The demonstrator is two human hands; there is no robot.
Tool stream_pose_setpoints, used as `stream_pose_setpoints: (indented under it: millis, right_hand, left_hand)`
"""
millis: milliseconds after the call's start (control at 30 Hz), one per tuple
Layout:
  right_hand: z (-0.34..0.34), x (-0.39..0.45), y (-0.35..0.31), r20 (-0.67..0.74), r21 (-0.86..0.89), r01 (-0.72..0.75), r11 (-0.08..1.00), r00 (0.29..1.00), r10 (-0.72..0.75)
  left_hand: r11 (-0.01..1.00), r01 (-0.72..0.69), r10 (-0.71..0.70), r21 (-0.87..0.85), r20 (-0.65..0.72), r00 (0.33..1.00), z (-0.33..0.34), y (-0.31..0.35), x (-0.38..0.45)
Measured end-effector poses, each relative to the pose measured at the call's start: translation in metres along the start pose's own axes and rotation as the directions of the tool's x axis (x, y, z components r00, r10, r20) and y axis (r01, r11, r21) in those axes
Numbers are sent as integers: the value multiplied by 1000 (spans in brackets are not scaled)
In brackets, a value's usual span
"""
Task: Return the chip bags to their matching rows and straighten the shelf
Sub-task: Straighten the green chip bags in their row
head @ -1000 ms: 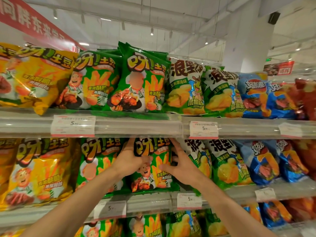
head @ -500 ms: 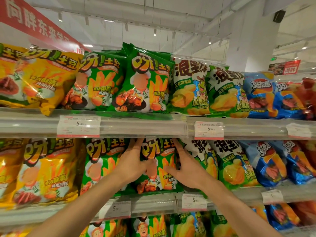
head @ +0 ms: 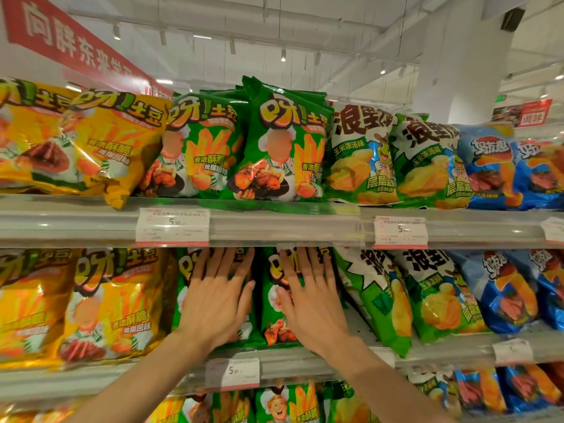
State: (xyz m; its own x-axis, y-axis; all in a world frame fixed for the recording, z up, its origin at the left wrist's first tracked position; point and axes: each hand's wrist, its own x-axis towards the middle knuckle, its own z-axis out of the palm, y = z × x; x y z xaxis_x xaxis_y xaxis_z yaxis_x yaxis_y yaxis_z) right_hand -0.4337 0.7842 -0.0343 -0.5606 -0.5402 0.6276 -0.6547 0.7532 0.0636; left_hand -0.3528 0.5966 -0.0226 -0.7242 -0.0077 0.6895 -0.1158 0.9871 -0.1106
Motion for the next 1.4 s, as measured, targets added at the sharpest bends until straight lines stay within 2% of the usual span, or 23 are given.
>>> stream_pose_setpoints:
  millis: [133,300,433,533,667,767,867,967,1067,1267,1400]
  right_hand:
    - [1,1,-4,-5,1,5,1000,1000,-5]
    - [-17,-13,14,-134,148,61,987,990,-41]
    - [-39,-31,62,-312,151,156,976,944,-103]
    - [-52,-44,115,-336,138,145,980,938,-91]
    - [-61,-62,183,-277,214,21,977,960,40]
    - [-57,-70,225,-114,104,-113,988,986,125]
    - [-47,-77,249,40,-72,-80,994,996,83]
    - [-38,-84,256,99,-99,8,995,995,2]
    - [-32,-87,262,106,-112,44,993,994,-33]
    - [-34,-87,279,131,-123,14,992,991,2]
    - [-37,-82,286,139,-57,24,998,990,-16]
  left_hand:
    - [998,9,-9,-56,1,1000,-3,-1,-1]
    - [950,75,-111,-304,-103,989,-9,17,-1]
    - [890,-41,-59,-454,-204,977,-6,62,5]
    - [833,-5,-82,-553,-134,988,-6,112,14]
    - [784,129,-130,-607,42,991,3,182,22]
    - [723,298,-222,-623,198,955,10,220,28]
    - [691,408,-290,-596,289,913,12,247,37]
    - [646,483,-357,-591,326,876,12,261,43]
    - [591,507,-379,-628,339,861,14,267,47]
    - [487,475,-374,-733,317,872,19,263,51]
    - [453,456,-309,-766,345,886,21,250,55]
